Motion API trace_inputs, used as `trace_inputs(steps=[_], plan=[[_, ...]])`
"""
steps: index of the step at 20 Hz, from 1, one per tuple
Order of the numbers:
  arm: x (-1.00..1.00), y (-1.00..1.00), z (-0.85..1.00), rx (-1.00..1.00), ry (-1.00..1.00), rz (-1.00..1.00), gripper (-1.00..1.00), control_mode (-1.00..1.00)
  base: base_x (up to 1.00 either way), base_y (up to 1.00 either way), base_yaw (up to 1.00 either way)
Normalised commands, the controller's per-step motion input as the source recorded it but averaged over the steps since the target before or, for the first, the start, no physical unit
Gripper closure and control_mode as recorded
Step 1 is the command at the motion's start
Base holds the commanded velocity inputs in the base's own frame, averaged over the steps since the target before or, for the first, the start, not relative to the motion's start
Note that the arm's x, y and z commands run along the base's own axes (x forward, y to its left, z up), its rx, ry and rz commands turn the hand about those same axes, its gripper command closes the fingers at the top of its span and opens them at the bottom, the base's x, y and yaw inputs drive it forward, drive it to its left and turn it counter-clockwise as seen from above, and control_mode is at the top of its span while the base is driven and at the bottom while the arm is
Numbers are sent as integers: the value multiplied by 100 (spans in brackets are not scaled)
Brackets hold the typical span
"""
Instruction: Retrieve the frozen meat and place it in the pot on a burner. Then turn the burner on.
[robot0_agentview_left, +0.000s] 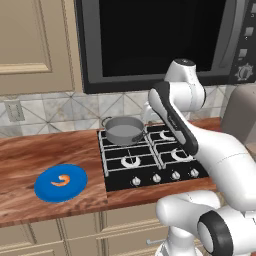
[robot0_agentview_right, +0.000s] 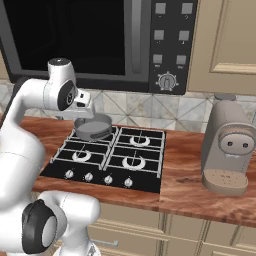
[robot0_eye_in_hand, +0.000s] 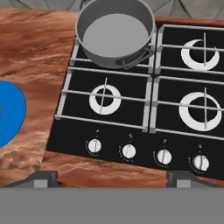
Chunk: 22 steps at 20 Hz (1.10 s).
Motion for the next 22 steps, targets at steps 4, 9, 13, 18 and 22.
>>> trace_inputs(steps=[4, 9, 13, 18, 22], plan=[[0, 47, -21, 2, 0, 0, -100, -100, 0, 0, 0], [0, 55, -20, 2, 0, 0, -100, -100, 0, 0, 0], [0, 53, -24, 2, 0, 0, -100, -100, 0, 0, 0], [0, 48, -28, 1, 0, 0, -100, -100, 0, 0, 0], [0, 54, -25, 0, 0, 0, -100, -100, 0, 0, 0]])
